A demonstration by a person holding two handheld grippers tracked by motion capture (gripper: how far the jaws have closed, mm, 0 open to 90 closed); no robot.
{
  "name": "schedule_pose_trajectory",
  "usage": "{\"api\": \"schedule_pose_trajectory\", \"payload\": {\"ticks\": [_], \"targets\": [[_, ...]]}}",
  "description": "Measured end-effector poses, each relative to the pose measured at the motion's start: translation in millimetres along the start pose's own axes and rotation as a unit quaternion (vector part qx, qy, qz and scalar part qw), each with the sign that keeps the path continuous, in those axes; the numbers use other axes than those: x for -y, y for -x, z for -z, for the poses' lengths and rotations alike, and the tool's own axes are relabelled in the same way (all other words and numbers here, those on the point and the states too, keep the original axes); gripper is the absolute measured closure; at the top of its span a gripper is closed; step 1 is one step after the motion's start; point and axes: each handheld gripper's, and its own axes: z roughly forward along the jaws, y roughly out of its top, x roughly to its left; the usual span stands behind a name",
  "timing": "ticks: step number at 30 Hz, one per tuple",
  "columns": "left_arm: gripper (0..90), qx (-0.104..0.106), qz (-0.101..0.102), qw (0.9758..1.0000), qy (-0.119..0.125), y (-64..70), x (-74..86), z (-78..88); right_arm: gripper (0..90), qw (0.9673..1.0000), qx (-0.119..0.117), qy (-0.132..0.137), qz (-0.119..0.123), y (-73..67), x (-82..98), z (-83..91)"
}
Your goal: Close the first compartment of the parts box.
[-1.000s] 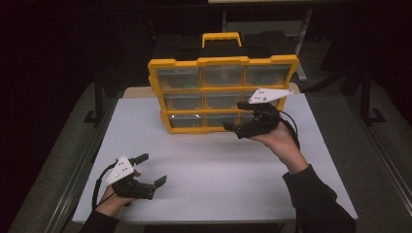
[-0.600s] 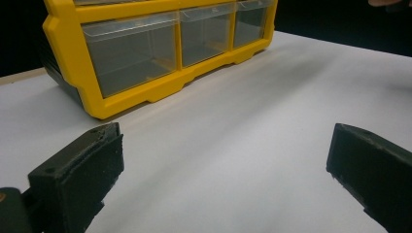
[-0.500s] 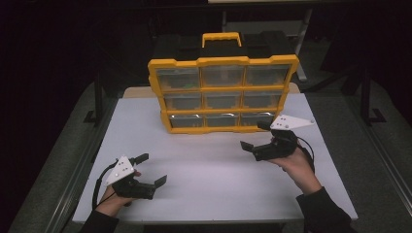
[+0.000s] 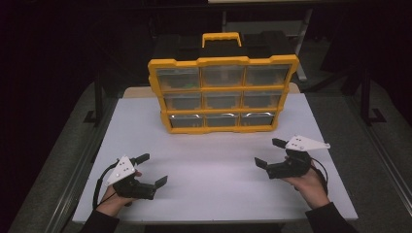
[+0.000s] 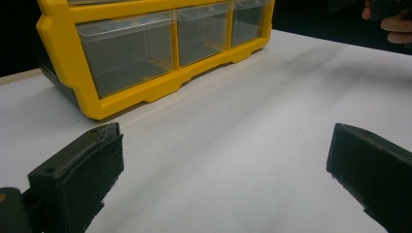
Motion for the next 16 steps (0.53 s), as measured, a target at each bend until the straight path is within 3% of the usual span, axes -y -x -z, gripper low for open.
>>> {"api": "schedule_pose_trajectory", "payload": {"ticks": [9, 16], "targets": [[0.0, 0.001, -0.001, 1.0000, 0.001, -0.1, 0.0, -0.8, 2.1, 0.9996, 0.020, -0.015, -0.009, 4.3, 28.0, 12.5], [0.0, 0.002, 0.001, 1.0000, 0.003, 1.0, -0.1, -1.7, 2.1, 0.9995, 0.022, -0.021, -0.010, 5.3, 32.3, 12.0]]}}
